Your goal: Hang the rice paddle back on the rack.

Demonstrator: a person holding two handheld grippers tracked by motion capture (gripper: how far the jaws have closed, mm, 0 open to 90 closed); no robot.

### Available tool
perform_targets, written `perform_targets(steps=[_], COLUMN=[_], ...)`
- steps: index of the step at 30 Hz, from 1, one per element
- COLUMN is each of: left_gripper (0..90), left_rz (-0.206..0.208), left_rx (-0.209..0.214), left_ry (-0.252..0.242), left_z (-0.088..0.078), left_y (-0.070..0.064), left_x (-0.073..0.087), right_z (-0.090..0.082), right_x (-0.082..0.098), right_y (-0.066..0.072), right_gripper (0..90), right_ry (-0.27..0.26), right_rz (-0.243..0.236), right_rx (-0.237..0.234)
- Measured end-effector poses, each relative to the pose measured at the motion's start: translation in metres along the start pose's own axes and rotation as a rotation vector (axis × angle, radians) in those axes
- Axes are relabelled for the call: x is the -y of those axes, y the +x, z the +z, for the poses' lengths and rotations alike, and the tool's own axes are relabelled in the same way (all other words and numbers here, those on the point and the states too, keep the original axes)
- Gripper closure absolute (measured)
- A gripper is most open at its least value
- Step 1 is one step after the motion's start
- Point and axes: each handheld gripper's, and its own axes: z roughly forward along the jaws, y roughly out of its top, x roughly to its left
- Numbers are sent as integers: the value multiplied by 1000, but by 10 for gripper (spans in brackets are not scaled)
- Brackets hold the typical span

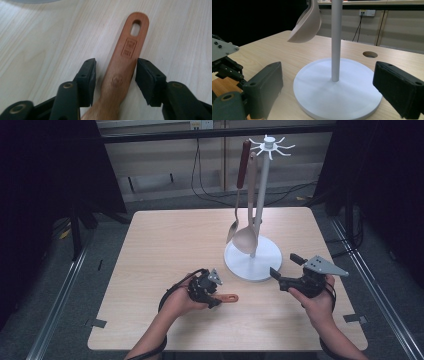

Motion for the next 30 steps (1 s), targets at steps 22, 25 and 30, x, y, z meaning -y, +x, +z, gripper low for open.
perform_targets(steps=[22, 25, 30], left_gripper=[661, 661, 661], left_rz=[74, 31, -42], left_rx=[54, 45, 31], left_ry=[88, 18, -144], left_z=[14, 9, -18], left_y=[-7, -9, -3], left_x=[-36, -35, -37], right_z=[-1, -1, -1], right_x=[3, 3, 3], right_y=[-5, -3, -1], right_gripper=[92, 92, 93], right_ry=[11, 12, 13], right_rz=[2, -2, -3], right_rx=[5, 1, -7])
